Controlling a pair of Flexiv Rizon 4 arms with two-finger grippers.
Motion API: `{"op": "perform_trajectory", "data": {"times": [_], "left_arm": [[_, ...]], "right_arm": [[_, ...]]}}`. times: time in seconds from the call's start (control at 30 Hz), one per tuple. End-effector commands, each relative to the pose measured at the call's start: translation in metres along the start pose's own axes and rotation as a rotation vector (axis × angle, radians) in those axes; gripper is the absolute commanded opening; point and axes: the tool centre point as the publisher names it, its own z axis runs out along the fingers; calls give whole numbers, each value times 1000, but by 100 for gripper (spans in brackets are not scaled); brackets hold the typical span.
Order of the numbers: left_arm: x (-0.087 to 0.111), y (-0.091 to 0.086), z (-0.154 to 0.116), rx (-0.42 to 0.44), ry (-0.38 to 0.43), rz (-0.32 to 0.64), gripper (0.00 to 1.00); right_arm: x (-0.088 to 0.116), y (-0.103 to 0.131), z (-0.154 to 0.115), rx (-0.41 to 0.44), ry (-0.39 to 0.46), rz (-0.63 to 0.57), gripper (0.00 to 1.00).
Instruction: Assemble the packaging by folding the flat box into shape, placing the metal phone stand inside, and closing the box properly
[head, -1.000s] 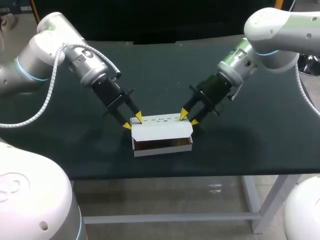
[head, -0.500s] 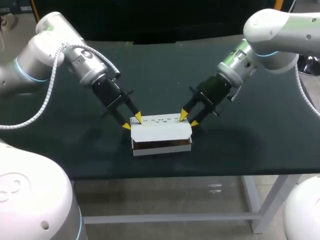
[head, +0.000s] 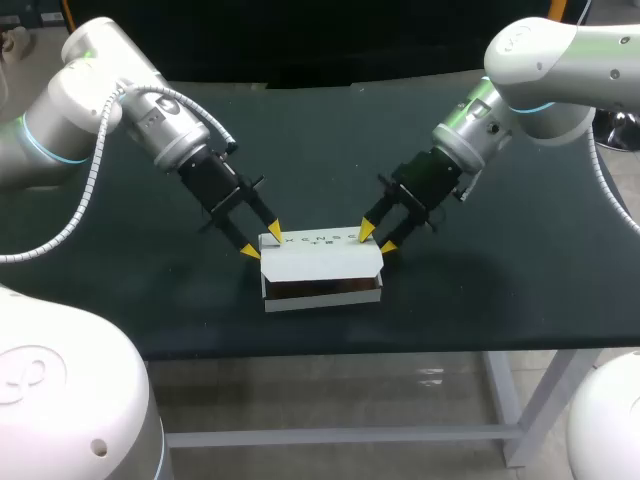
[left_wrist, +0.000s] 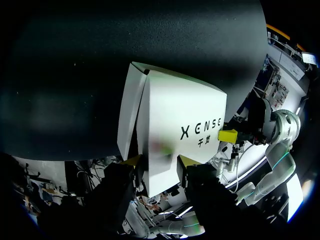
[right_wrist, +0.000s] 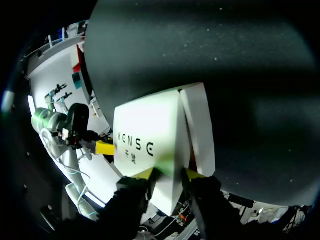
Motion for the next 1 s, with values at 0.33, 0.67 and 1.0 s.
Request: {"op": "perform_trajectory", "data": {"times": [0.33, 0.67, 1.0], "left_arm": [[-1, 11, -15, 68, 2, 42, 82], [1, 19, -25, 126, 1, 128, 94], [8, 27, -30, 161, -47, 233, 100]], "right_arm": [[1, 3, 2, -1, -7, -5, 43], [2, 5, 3, -6, -6, -5, 42], [3, 5, 2, -8, -3, -4, 45]]}}
